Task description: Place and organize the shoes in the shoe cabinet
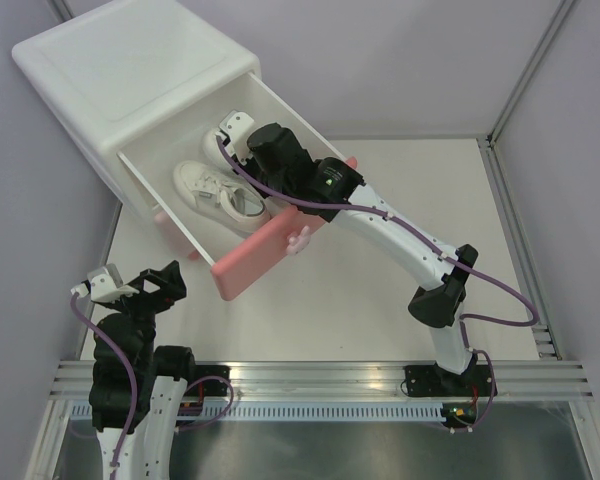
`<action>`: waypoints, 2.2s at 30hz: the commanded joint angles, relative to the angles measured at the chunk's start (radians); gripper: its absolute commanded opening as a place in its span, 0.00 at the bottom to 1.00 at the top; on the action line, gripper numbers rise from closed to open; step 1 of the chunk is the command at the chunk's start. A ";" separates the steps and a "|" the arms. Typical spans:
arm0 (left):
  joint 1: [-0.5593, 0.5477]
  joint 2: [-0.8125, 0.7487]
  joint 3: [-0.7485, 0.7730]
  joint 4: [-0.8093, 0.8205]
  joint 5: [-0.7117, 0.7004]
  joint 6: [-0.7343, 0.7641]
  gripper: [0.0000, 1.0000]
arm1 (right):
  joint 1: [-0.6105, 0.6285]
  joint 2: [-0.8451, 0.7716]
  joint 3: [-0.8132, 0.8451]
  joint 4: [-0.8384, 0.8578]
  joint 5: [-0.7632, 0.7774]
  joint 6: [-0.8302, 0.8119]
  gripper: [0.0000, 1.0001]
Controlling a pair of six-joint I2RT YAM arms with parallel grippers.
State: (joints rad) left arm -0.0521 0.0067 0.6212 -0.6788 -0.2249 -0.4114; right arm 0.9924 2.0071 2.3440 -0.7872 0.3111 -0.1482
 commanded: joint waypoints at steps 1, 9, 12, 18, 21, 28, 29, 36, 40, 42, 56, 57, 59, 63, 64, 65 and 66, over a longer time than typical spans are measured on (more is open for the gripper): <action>0.005 -0.051 -0.002 0.035 0.021 0.039 0.94 | 0.009 -0.044 0.003 0.045 0.008 -0.007 0.29; 0.005 -0.054 -0.002 0.035 0.021 0.039 0.94 | 0.008 -0.050 0.001 0.048 0.006 -0.005 0.47; 0.005 -0.053 -0.002 0.035 0.021 0.039 0.94 | 0.009 -0.057 -0.002 0.052 0.002 -0.005 0.50; 0.006 -0.053 -0.002 0.033 0.019 0.039 0.94 | 0.008 -0.083 -0.025 0.077 -0.015 -0.007 0.56; 0.006 -0.051 -0.003 0.033 0.021 0.039 0.94 | 0.008 -0.093 -0.023 0.080 -0.021 -0.008 0.62; 0.006 -0.053 -0.002 0.035 0.021 0.039 0.94 | 0.009 -0.113 -0.035 0.100 -0.044 -0.001 0.79; 0.006 -0.053 -0.003 0.033 0.021 0.037 0.94 | 0.009 -0.114 -0.035 0.101 -0.046 0.001 0.82; 0.006 -0.053 -0.002 0.033 0.021 0.039 0.94 | 0.009 -0.139 -0.046 0.121 -0.073 0.001 0.90; 0.006 -0.053 -0.002 0.035 0.021 0.039 0.94 | 0.009 -0.163 -0.074 0.146 -0.095 -0.004 0.90; 0.006 -0.054 -0.002 0.035 0.021 0.039 0.94 | 0.009 -0.175 -0.087 0.157 -0.102 -0.004 0.91; 0.006 -0.054 -0.002 0.035 0.021 0.039 0.94 | 0.009 -0.263 -0.146 0.227 -0.165 0.009 0.91; 0.006 -0.053 -0.002 0.035 0.021 0.039 0.94 | 0.009 -0.280 -0.156 0.238 -0.170 0.010 0.91; 0.006 -0.054 -0.002 0.035 0.019 0.039 0.94 | 0.009 -0.307 -0.189 0.265 -0.178 0.016 0.91; 0.006 -0.054 -0.002 0.035 0.021 0.039 0.94 | 0.009 -0.335 -0.213 0.272 -0.182 0.016 0.91; 0.006 -0.053 -0.003 0.035 0.021 0.039 0.94 | 0.009 -0.341 -0.216 0.272 -0.184 0.018 0.91; 0.006 -0.053 -0.003 0.035 0.021 0.039 0.94 | 0.009 -0.355 -0.228 0.273 -0.188 0.018 0.91; 0.006 -0.053 -0.002 0.035 0.021 0.039 0.94 | 0.009 -0.364 -0.235 0.278 -0.187 0.018 0.91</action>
State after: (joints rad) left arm -0.0517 0.0067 0.6212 -0.6785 -0.2249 -0.4114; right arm 0.9977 1.6951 2.1239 -0.5621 0.1459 -0.1452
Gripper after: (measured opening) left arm 0.941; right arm 0.910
